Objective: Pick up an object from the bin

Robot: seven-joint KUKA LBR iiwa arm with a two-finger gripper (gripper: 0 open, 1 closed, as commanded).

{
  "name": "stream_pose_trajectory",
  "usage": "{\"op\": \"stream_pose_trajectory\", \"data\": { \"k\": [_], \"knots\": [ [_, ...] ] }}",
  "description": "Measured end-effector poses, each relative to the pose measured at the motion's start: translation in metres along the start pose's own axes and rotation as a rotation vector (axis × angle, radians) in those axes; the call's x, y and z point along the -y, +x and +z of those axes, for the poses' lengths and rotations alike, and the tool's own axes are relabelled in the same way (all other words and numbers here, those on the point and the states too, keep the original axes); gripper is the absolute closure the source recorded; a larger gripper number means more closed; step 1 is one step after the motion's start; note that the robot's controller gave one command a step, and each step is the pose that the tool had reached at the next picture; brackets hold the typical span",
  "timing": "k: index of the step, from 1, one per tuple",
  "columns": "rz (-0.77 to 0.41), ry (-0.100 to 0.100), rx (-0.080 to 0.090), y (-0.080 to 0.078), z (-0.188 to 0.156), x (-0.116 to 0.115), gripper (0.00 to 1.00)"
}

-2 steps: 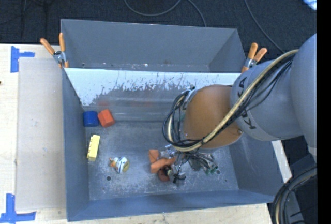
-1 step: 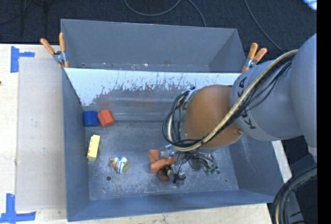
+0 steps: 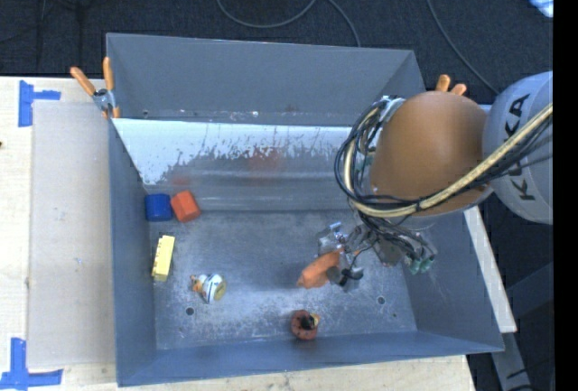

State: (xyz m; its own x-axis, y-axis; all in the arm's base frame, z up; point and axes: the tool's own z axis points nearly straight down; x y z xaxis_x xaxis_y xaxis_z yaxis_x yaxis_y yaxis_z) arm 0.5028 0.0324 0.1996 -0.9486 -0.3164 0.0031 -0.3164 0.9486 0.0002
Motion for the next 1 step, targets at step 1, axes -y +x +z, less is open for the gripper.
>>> {"op": "stream_pose_trajectory", "data": {
  "k": [1],
  "knots": [
    [0.001, 0.0, 0.0, 0.0001, 0.0001, 0.0001, 1.0]
  ]
}}
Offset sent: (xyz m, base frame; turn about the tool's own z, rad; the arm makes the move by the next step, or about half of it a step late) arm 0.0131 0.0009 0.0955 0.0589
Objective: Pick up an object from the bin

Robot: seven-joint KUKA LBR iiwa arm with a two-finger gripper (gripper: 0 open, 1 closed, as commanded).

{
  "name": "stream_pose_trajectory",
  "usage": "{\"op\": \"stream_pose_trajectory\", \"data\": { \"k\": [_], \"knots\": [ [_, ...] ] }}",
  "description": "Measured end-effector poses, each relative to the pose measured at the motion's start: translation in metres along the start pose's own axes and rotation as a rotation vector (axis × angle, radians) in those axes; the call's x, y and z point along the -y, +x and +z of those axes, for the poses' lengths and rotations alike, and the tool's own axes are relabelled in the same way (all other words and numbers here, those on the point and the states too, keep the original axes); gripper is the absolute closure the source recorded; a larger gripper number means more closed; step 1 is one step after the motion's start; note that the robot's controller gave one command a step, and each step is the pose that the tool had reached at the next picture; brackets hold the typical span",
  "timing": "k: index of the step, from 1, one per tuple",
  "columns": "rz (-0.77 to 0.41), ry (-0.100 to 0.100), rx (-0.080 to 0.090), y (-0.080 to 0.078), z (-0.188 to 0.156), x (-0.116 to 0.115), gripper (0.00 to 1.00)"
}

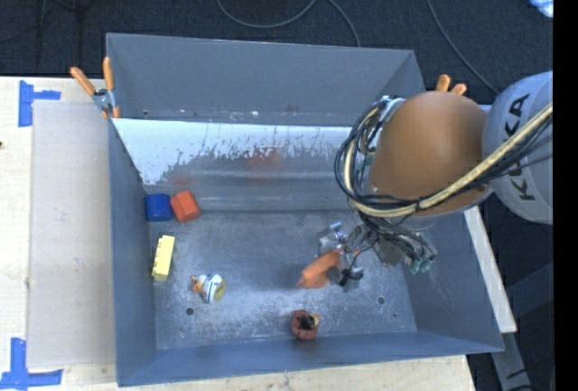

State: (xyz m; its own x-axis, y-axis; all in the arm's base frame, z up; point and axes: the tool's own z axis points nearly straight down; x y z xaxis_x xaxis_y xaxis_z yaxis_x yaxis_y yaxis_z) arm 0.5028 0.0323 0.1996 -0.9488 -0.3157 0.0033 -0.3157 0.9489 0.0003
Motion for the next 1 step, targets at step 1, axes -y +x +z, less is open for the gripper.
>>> {"op": "stream_pose_trajectory", "data": {
  "k": [1],
  "knots": [
    [0.026, -0.002, -0.006, -0.0055, -0.0459, 0.0008, 1.0]
  ]
}}
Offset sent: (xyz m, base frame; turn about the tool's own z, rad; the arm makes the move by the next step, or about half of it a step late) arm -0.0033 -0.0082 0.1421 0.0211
